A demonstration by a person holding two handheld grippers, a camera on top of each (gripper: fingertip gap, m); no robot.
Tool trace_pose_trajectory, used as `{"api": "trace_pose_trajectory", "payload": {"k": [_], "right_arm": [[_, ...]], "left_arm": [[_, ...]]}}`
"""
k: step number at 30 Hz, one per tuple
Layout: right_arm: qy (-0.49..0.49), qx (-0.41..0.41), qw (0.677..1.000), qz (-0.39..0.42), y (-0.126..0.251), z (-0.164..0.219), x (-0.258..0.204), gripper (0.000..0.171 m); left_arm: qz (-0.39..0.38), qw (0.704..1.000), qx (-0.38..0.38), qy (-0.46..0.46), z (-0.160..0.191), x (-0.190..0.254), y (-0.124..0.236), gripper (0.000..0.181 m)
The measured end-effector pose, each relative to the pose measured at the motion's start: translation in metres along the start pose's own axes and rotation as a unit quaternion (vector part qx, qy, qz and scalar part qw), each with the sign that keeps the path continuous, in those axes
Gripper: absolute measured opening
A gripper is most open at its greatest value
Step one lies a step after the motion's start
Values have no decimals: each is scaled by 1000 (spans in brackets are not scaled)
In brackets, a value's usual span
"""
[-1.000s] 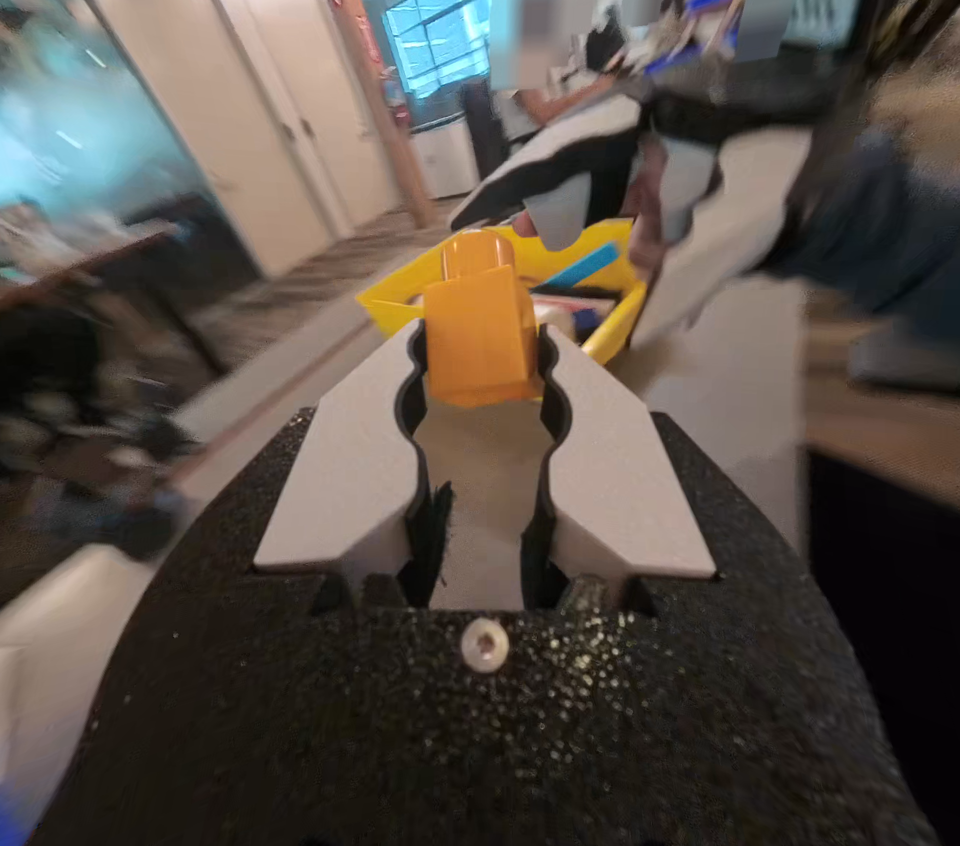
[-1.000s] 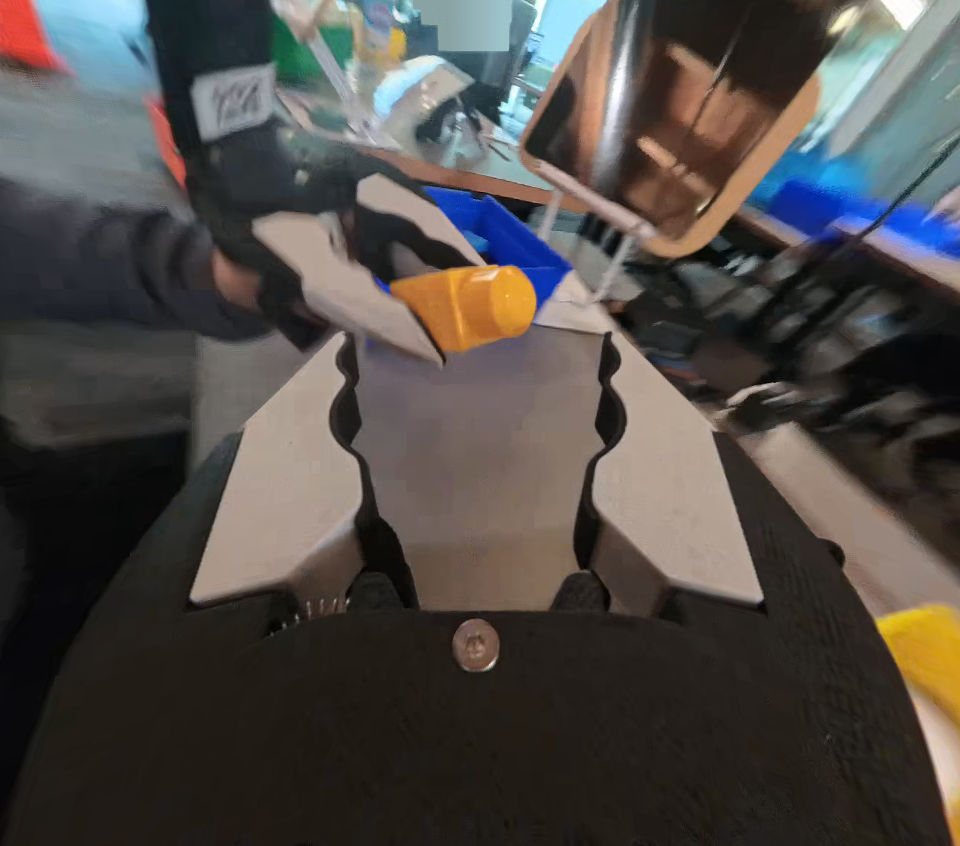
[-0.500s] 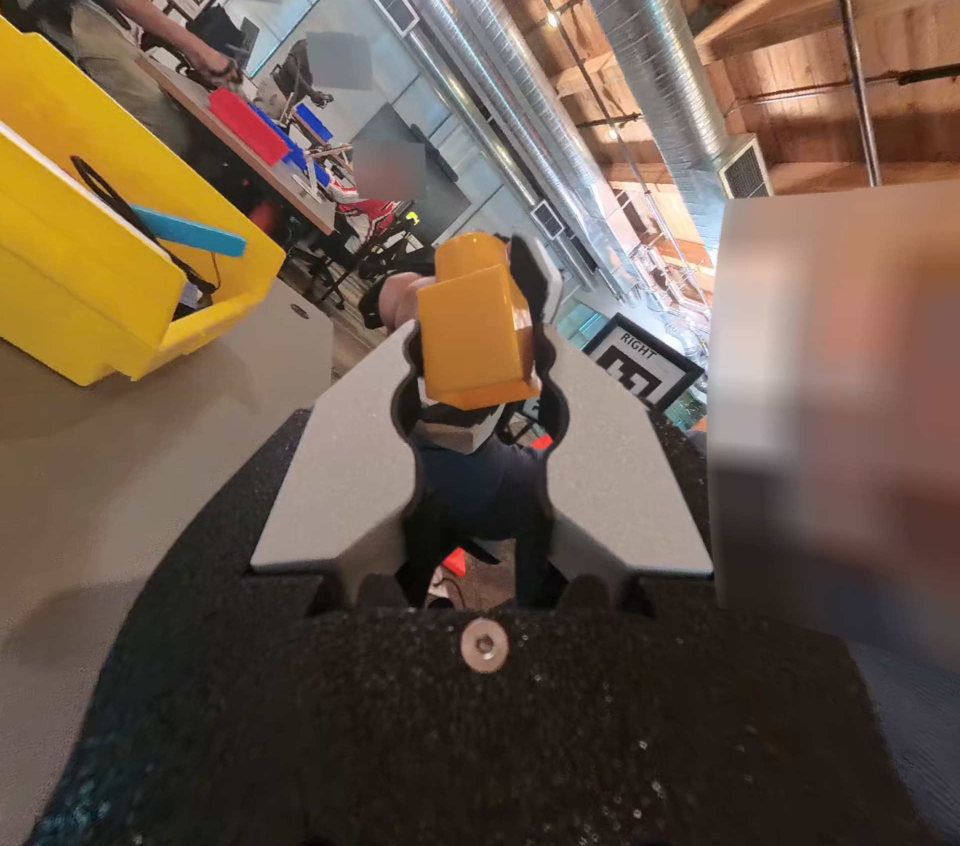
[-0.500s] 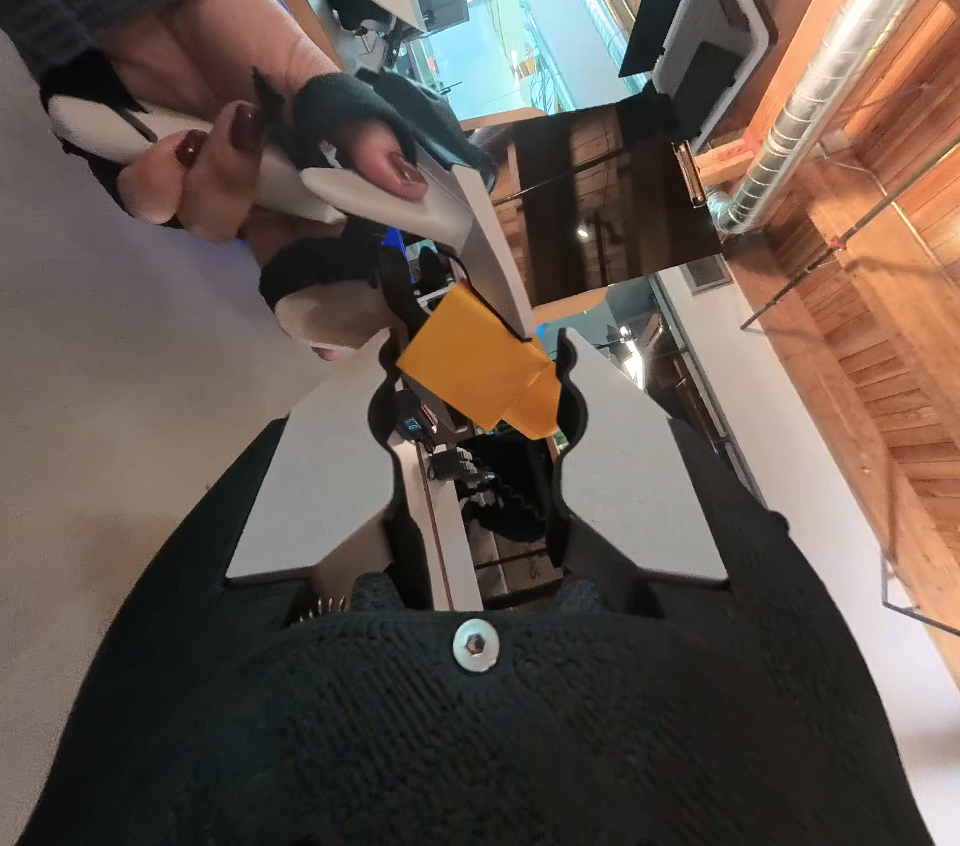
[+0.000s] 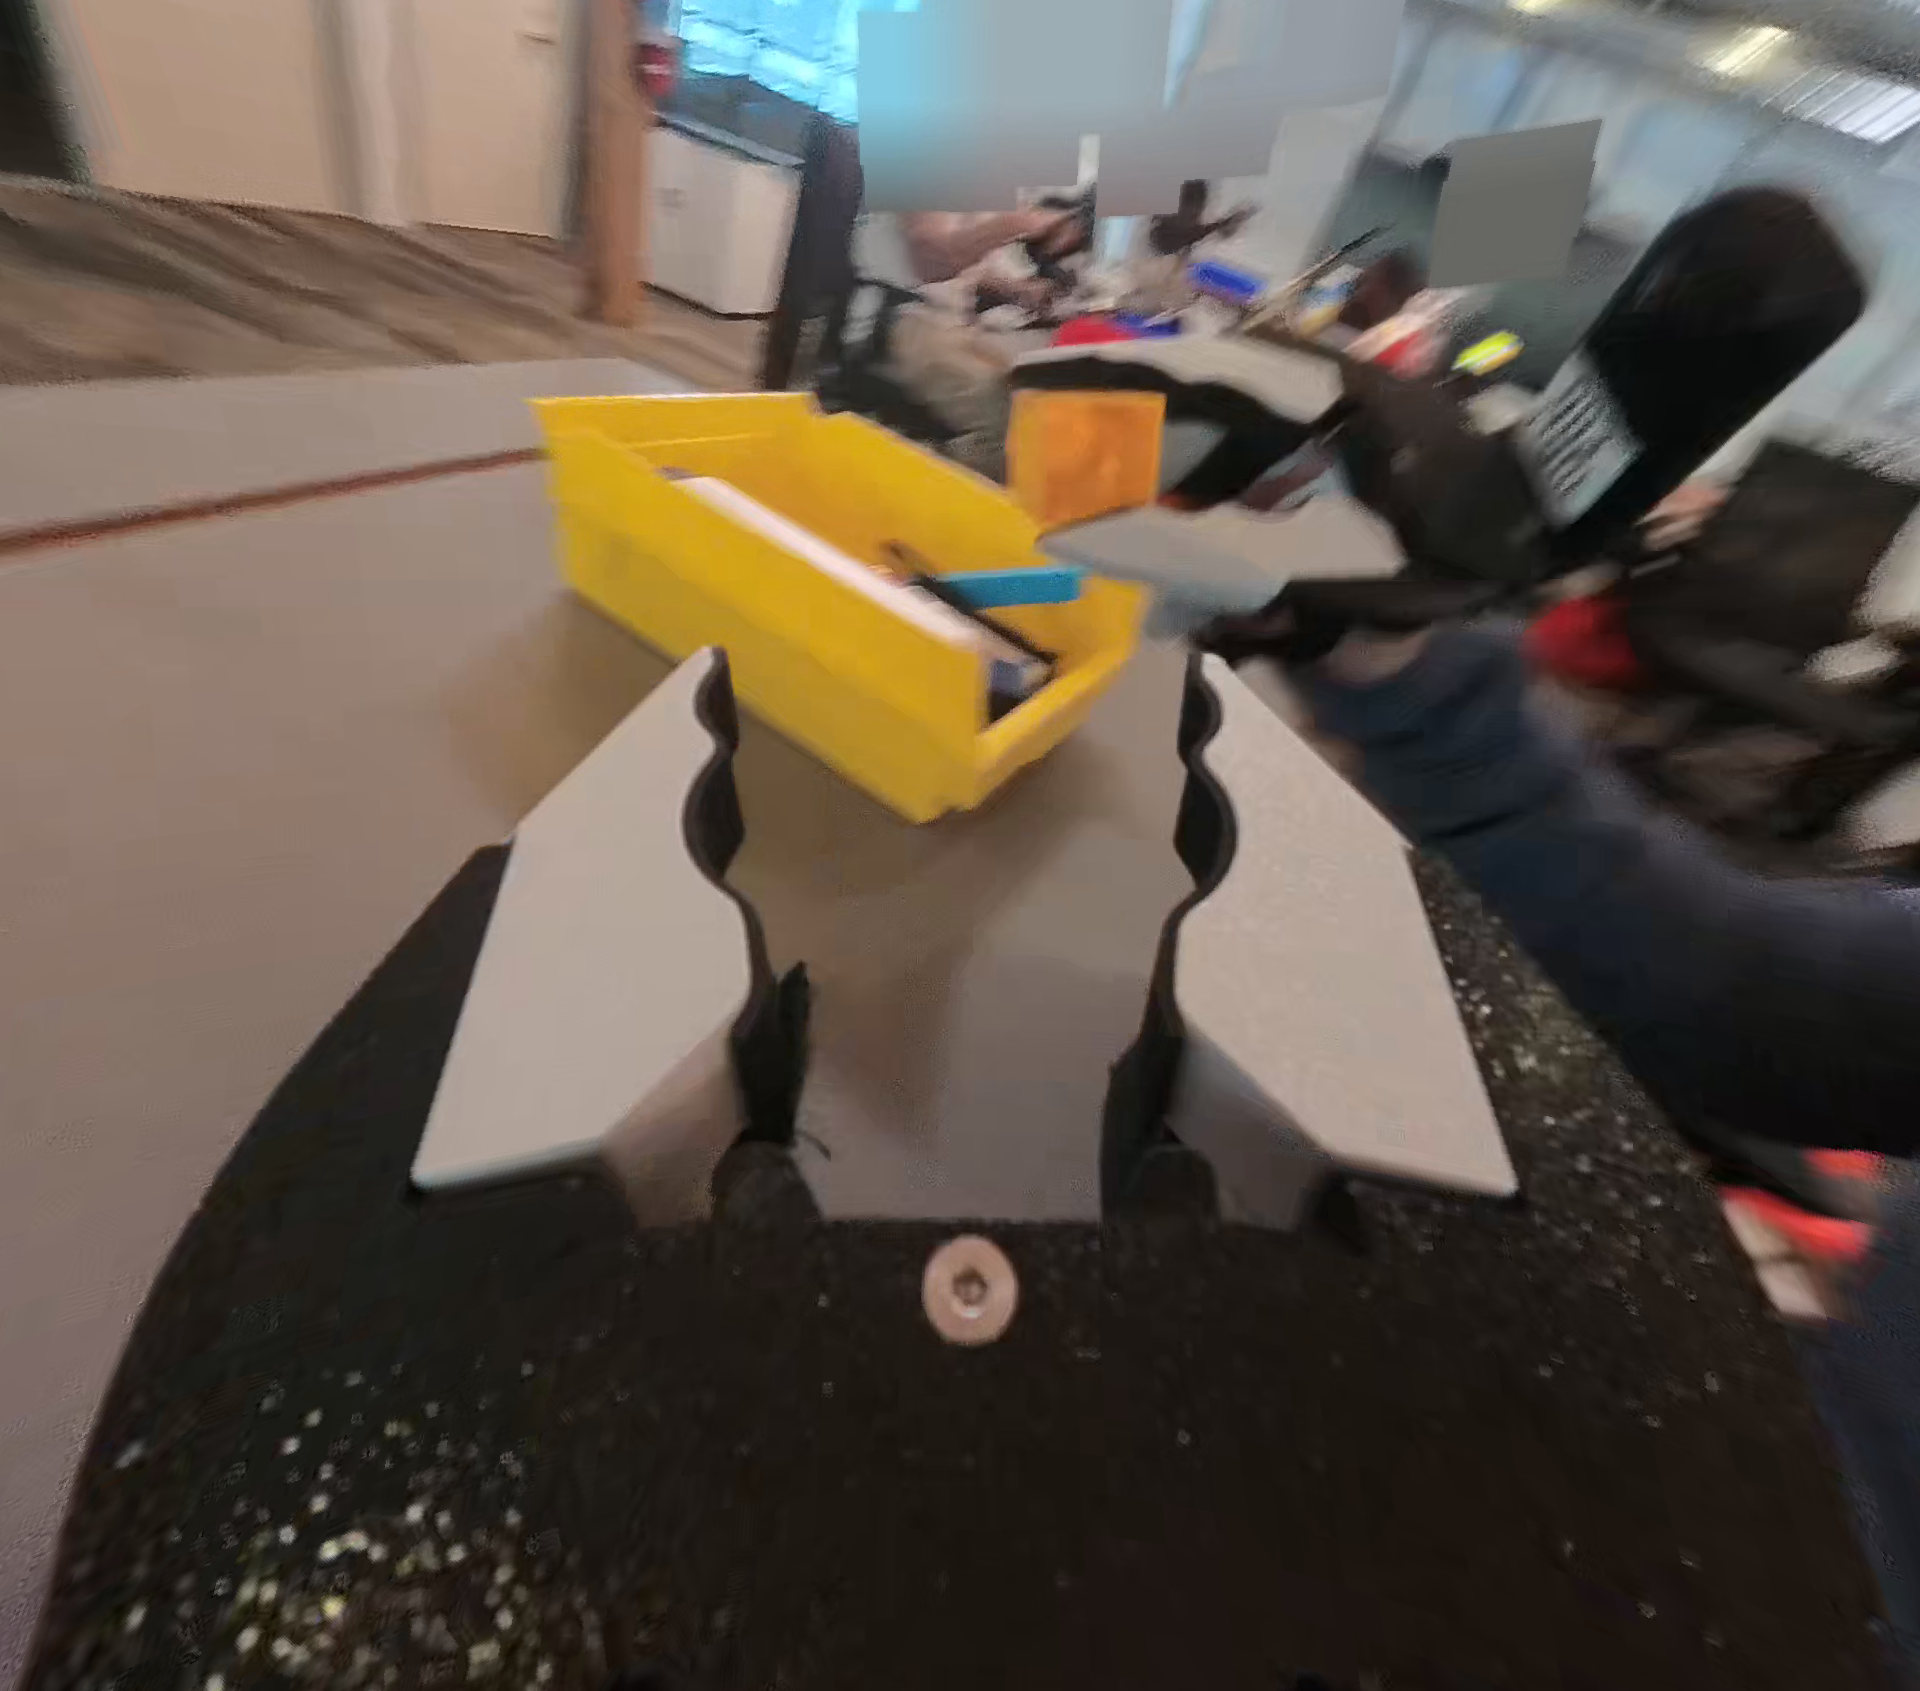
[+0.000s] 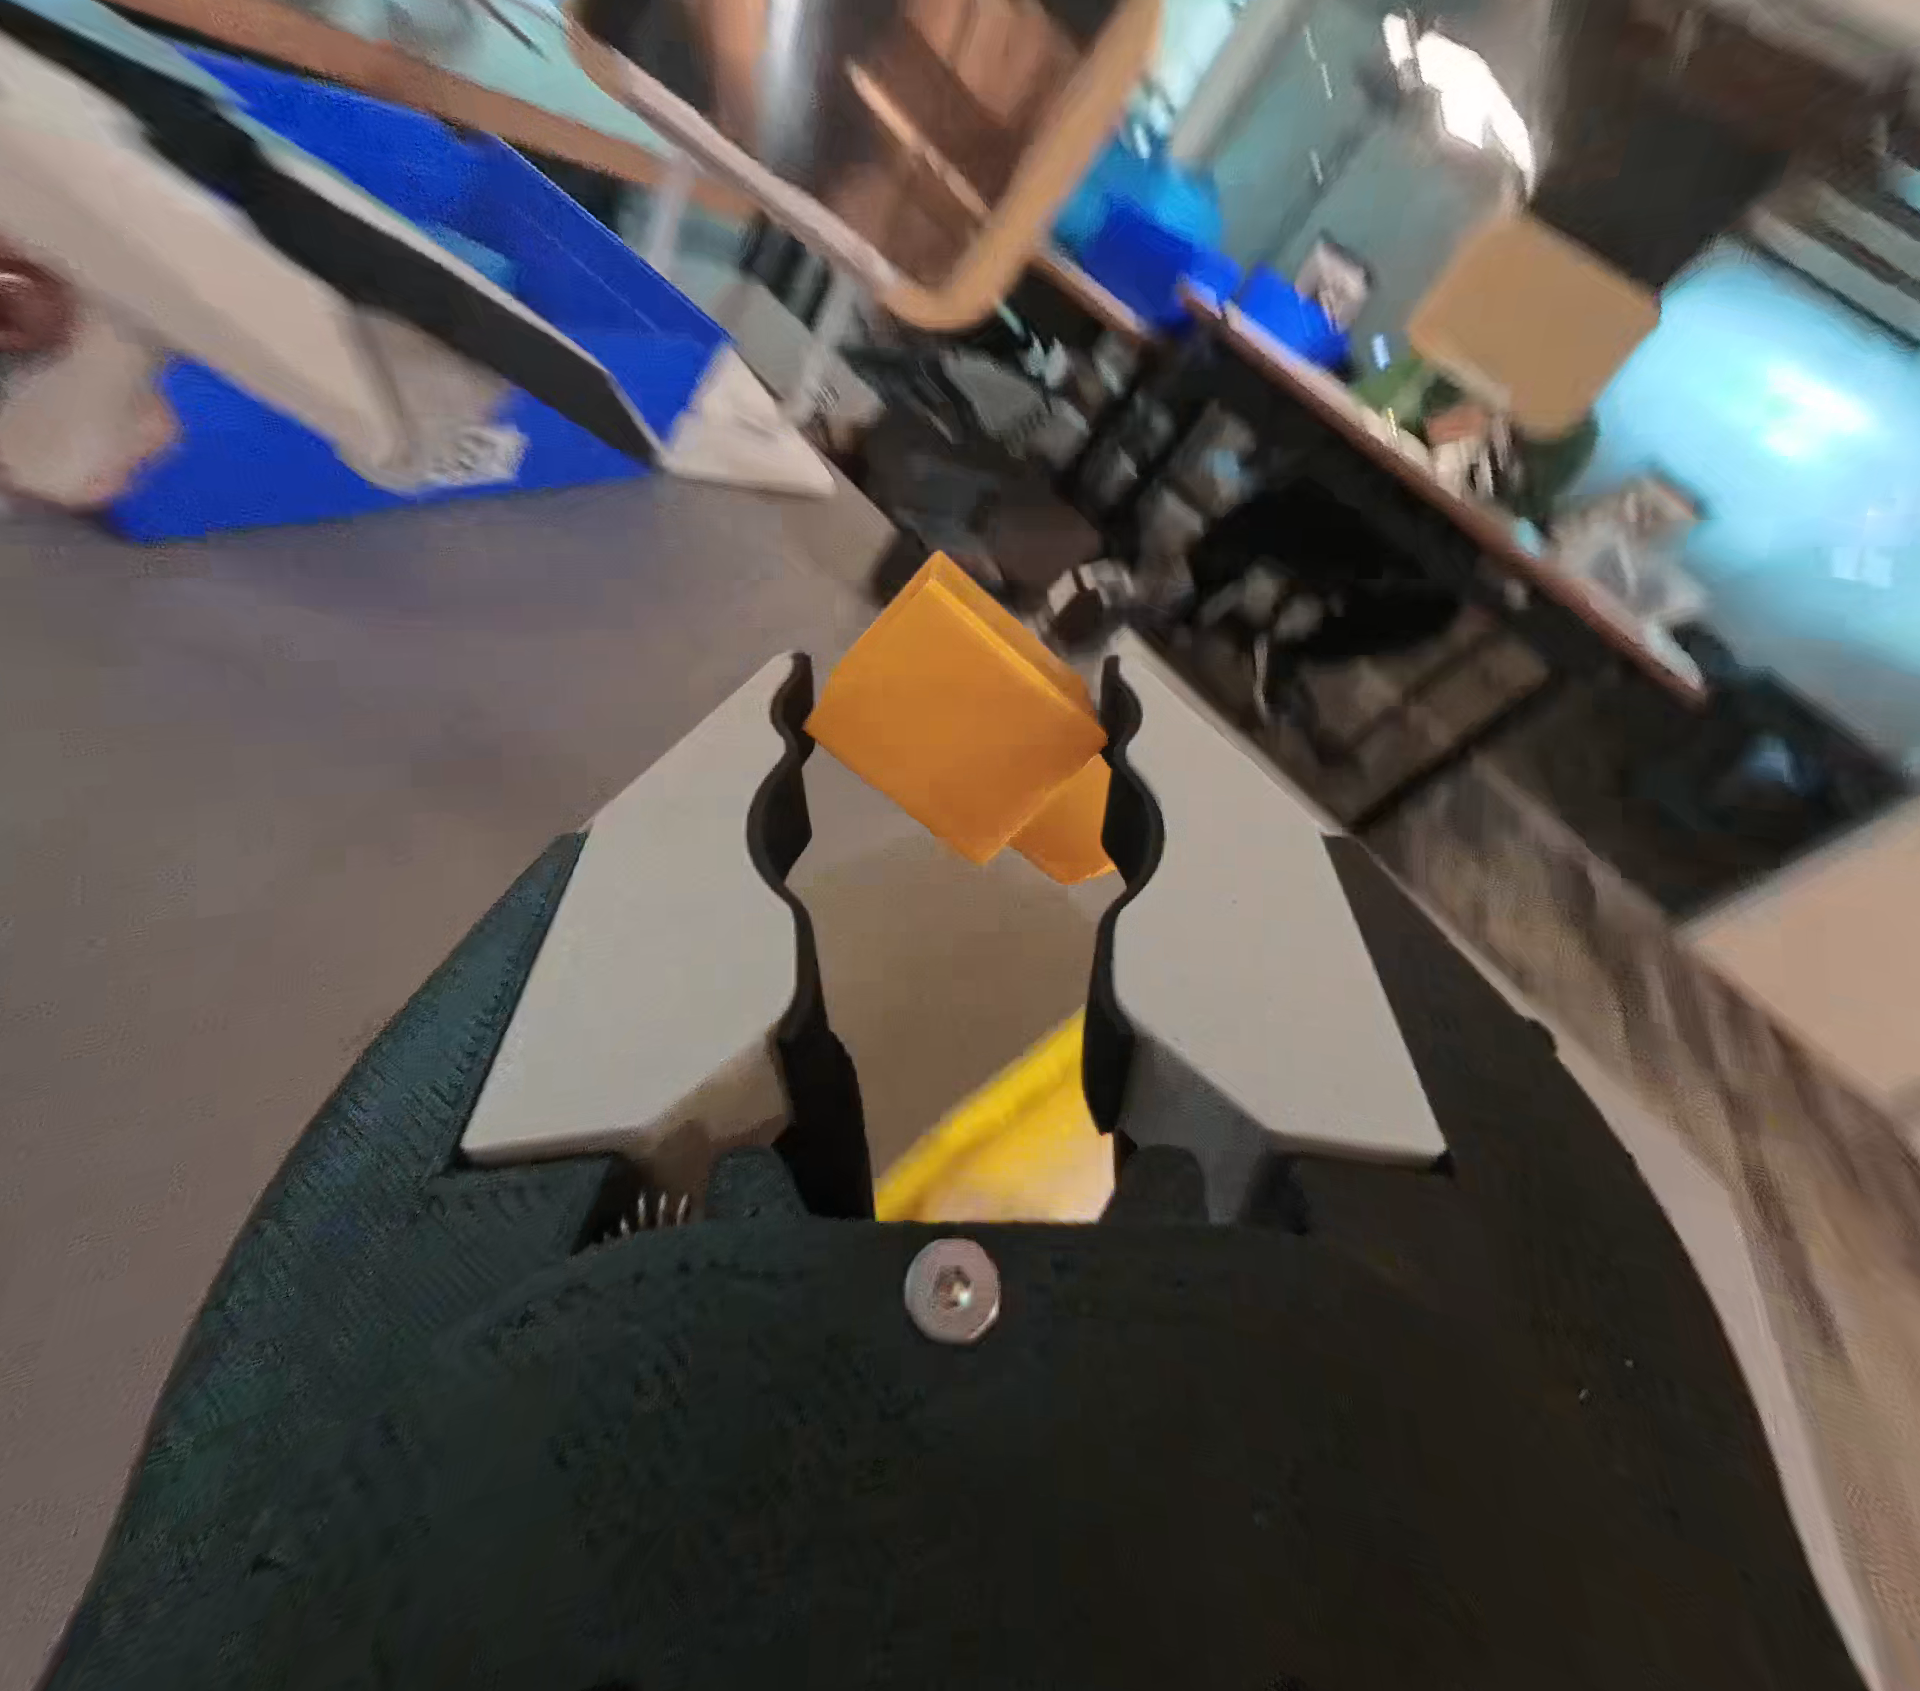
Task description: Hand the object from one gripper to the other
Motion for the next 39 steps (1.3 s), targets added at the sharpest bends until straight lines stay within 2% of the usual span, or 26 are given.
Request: {"api": "trace_pose_trajectory", "payload": {"k": [3, 5, 7, 9, 13, 16, 17, 19, 21, 24, 27, 28, 30, 31, 33, 36, 37, 39], "right_arm": [[-71, -128, 987, 65, 5, 29, 35, 54], [-109, -204, 967, 107, 12, 51, 54, 55], [-144, -273, 942, 131, 20, 73, 68, 54], [-166, -332, 917, 144, 28, 92, 76, 54], [-182, -404, 884, 152, 35, 121, 83, 54], [-186, -422, 874, 152, 34, 131, 82, 56], [-175, -423, 874, 165, 33, 131, 84, 62], [-145, -392, 888, 193, 30, 123, 88, 79], [-132, -310, 920, 198, 23, 102, 88, 100], [-97, -171, 960, 199, 13, 65, 77, 115], [-73, -15, 977, 202, 6, 29, 53, 104], [-75, 41, 979, 187, 3, 20, 41, 96], [-90, 136, 972, 171, -2, 11, 15, 63], [-88, 163, 970, 158, -7, 11, 1, 60], [-53, 169, 973, 149, -19, 18, -24, 60], [-2, 180, 974, 139, -31, 26, -49, 60], [2, 185, 973, 135, -33, 27, -53, 60], [-7, 192, 972, 134, -37, 32, -57, 60]], "left_arm": [[-125, 978, -77, -148, 2, -10, 4, 92], [-191, 941, -132, -248, 3, -13, 5, 99], [-238, 904, -177, -309, 5, -17, 6, 107], [-248, 892, -200, -320, 9, -19, 4, 110], [-244, 890, -227, -312, 18, -22, 1, 111], [-242, 886, -243, -312, 24, -24, -2, 113], [-239, 887, -244, -310, 25, -24, -3, 113], [-238, 888, -248, -306, 27, -25, -4, 114], [-233, 891, -249, -298, 27, -25, -3, 113], [-223, 908, -230, -269, 21, -27, 1, 108], [-235, 922, -201, -233, 5, -35, 15, 102], [-248, 924, -191, -220, -1, -40, 23, 100], [-282, 923, -171, -198, -15, -53, 43, 94], [-303, 920, -160, -189, -21, -60, 55, 93], [-364, 899, -158, -184, -33, -79, 83, 91], [-478, 821, -217, -224, -43, -113, 136, 89], [-490, 797, -252, -249, -43, -124, 150, 87], [-460, 779, -324, -276, -35, -147, 166, 83]]}}
Point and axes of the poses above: each gripper's, where its closed fingertips meet, y back along the fingers, z out of its underside, x = y × z across the jaws, the point moved 8 cm from there along y, back along the fingers, and after that the axes turned 5 degrees about -y, right-handed, at the moved point
